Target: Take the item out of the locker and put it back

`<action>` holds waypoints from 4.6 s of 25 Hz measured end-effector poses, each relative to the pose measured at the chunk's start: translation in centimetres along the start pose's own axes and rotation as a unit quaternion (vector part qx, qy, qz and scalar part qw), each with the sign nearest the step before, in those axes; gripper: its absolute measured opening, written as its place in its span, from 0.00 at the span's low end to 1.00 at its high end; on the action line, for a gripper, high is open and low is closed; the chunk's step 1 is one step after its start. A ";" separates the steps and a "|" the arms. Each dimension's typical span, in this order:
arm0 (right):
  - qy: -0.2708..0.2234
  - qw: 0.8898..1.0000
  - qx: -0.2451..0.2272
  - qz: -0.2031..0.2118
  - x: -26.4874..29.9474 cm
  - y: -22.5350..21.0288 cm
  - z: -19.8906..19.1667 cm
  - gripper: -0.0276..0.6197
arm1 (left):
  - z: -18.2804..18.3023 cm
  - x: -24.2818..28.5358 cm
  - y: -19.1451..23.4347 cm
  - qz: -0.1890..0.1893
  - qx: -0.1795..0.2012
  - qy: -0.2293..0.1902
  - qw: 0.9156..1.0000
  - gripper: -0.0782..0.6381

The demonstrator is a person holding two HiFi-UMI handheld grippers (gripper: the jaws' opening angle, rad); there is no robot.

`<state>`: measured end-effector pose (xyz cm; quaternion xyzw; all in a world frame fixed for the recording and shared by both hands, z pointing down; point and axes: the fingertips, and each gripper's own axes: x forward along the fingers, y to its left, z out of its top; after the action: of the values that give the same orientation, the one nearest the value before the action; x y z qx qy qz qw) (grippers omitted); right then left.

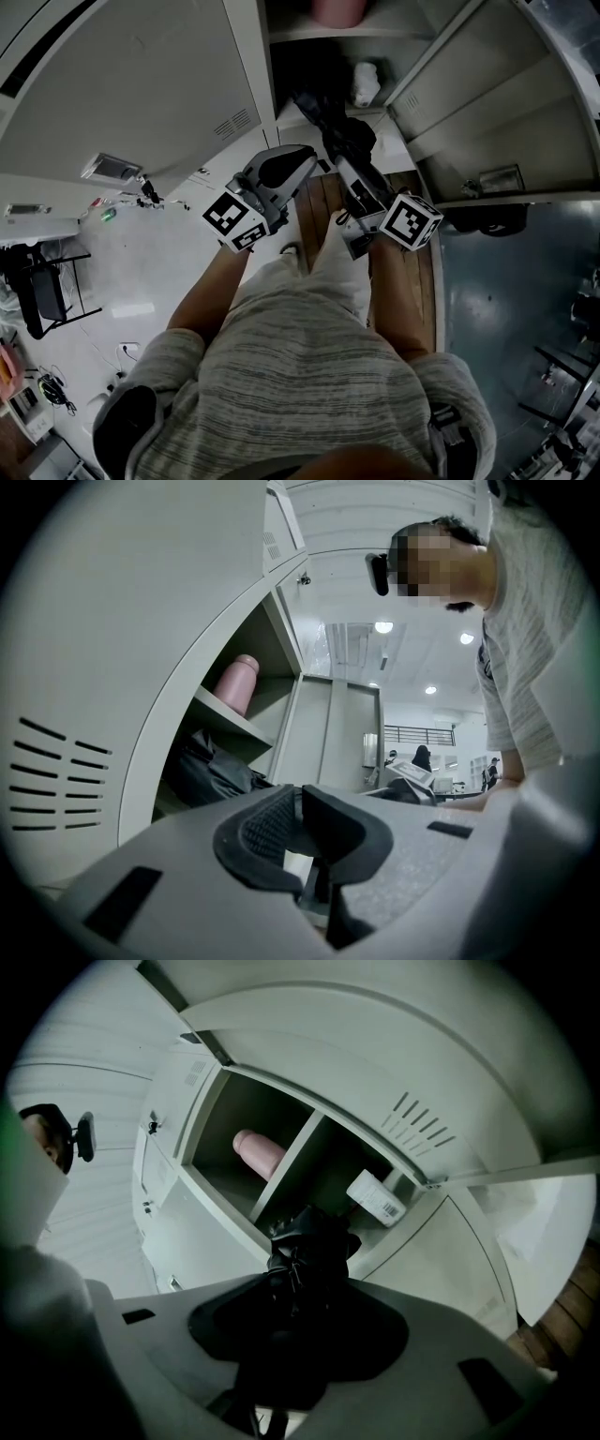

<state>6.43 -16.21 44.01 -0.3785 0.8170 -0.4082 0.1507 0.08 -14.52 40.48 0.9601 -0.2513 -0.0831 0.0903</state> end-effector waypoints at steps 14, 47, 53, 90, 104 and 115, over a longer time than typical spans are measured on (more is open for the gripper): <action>0.003 1.000 0.009 0.011 -5.9 3.4 -1.1 0.33 | 0.9 -0.6 -1.0 -0.010 0.010 -0.002 1.000 0.15; 0.019 0.997 -0.066 -0.040 5.1 -2.5 2.0 0.33 | 0.4 0.8 1.0 0.015 0.007 0.002 1.000 0.14; 0.037 0.987 -0.138 -0.079 8.7 -4.3 2.4 0.33 | 0.3 1.5 2.0 0.023 0.002 0.000 1.000 0.14; 0.036 0.897 -0.423 -0.123 2.0 0.1 1.4 0.40 | 2.4 0.4 1.0 0.012 0.013 -0.012 1.000 0.14; -0.032 0.883 -0.462 -0.078 -0.6 9.4 5.4 0.08 | 6.6 2.0 -1.7 -0.021 0.029 -0.030 0.999 0.14; -0.065 0.887 -0.455 -0.039 3.1 13.0 11.3 0.14 | 9.2 4.6 -2.5 -0.053 0.048 -0.040 0.997 0.14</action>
<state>4.18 -19.83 26.96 -0.4629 0.8859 0.0289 -0.0013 3.27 -15.88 30.53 0.9712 -0.2072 -0.1136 0.0295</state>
